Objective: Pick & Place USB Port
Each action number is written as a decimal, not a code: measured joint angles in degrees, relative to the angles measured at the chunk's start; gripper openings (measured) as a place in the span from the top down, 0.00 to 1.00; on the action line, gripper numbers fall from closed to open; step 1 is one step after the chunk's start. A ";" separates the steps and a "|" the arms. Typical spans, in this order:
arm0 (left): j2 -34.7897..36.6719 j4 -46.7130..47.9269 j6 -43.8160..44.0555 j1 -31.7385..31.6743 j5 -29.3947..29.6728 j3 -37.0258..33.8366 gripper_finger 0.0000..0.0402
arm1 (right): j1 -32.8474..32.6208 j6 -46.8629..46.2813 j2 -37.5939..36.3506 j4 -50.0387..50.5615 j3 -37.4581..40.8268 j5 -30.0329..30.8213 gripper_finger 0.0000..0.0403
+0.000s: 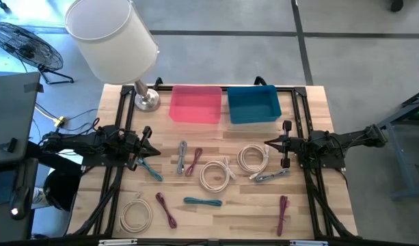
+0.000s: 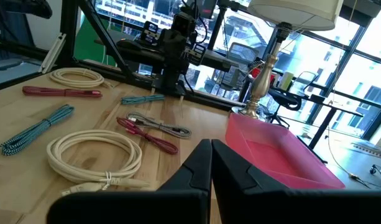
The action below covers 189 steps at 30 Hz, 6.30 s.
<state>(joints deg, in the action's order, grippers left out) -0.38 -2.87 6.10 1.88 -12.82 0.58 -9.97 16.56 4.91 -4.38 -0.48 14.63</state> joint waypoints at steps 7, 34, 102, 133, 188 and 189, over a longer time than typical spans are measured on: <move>0.00 0.02 -1.53 0.01 1.62 0.00 1.00 | -0.01 0.00 0.00 0.00 0.01 0.00 1.00; 0.00 -0.04 -10.86 0.01 9.97 0.00 1.00 | -0.01 -7.98 -0.02 -3.84 0.01 -3.82 1.00; -5.87 25.76 -34.85 -0.01 25.42 18.53 0.78 | -0.05 -22.03 60.60 56.38 -60.13 13.00 0.53; -5.88 26.62 -34.33 -0.01 22.32 18.53 0.78 | 11.27 -17.58 84.81 59.03 -59.31 -7.71 0.50; -5.88 27.08 -34.11 0.01 22.25 18.53 0.78 | 14.50 -16.63 99.00 53.12 -59.34 -4.10 0.97; -5.86 27.08 -34.09 0.01 22.25 18.53 0.78 | 13.90 -17.07 98.89 54.01 -59.34 -4.04 0.97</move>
<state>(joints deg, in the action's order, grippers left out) -6.24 24.21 -27.99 1.89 9.43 19.11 3.93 -0.52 103.80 49.63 -59.82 10.60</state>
